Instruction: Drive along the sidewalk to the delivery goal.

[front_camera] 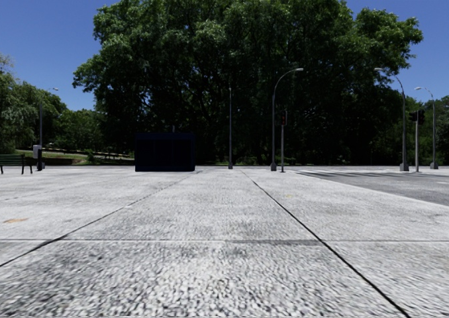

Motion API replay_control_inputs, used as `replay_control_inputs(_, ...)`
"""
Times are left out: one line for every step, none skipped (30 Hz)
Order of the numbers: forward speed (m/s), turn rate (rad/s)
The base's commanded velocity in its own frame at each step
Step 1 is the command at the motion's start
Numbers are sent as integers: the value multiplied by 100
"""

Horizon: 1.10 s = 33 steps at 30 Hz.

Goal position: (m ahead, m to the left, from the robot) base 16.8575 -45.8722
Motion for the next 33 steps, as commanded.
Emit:
replay_control_inputs(200,0)
replay_control_inputs(200,0)
replay_control_inputs(200,0)
replay_control_inputs(200,0)
replay_control_inputs(200,0)
replay_control_inputs(200,0)
replay_control_inputs(200,0)
replay_control_inputs(200,0)
replay_control_inputs(200,0)
replay_control_inputs(200,0)
replay_control_inputs(200,0)
replay_control_inputs(200,0)
replay_control_inputs(200,0)
replay_control_inputs(200,0)
replay_control_inputs(200,0)
replay_control_inputs(200,0)
replay_control_inputs(200,0)
replay_control_inputs(200,0)
replay_control_inputs(200,0)
replay_control_inputs(200,0)
replay_control_inputs(200,0)
replay_control_inputs(200,0)
replay_control_inputs(200,0)
replay_control_inputs(200,0)
replay_control_inputs(200,0)
replay_control_inputs(200,0)
replay_control_inputs(200,0)
replay_control_inputs(200,0)
replay_control_inputs(200,0)
replay_control_inputs(200,0)
replay_control_inputs(200,0)
replay_control_inputs(200,0)
replay_control_inputs(200,0)
